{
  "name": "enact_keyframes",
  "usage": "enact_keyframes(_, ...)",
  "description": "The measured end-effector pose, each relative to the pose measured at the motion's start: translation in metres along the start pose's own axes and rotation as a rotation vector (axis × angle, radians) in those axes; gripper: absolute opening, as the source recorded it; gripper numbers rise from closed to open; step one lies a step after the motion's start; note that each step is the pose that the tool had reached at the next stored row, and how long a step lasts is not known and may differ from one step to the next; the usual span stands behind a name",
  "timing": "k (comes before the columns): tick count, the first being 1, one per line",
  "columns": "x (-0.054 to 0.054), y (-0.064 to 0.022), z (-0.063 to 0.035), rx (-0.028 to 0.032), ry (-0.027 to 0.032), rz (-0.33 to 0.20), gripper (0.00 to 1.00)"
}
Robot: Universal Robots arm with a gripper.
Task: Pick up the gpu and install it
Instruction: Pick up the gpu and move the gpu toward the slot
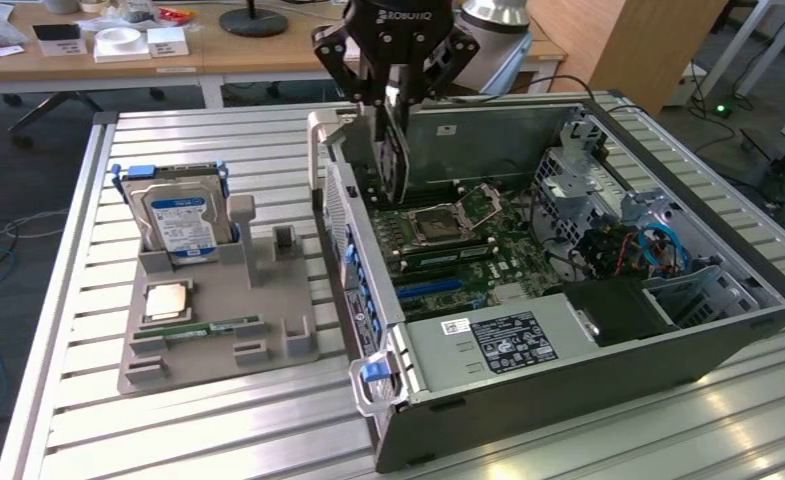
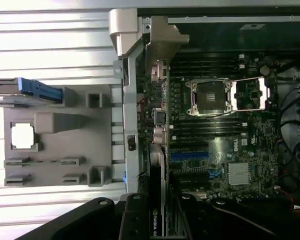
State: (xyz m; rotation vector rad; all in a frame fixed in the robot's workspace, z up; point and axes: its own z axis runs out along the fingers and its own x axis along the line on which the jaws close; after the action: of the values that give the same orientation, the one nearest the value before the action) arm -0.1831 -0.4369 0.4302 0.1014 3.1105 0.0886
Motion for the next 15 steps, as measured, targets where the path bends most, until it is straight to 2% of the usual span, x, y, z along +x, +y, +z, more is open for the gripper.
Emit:
enact_keyframes(9, -0.036, 0.0026, 0.0012, 0.0, 0.0, 0.0, 0.26)
enact_keyframes(13, -0.1, 0.007, 0.0032, 0.0, 0.0, 0.0, 0.26)
enact_keyframes(15, -0.109, 0.0076, 0.0035, 0.0, -0.0001, 0.0, 0.26)
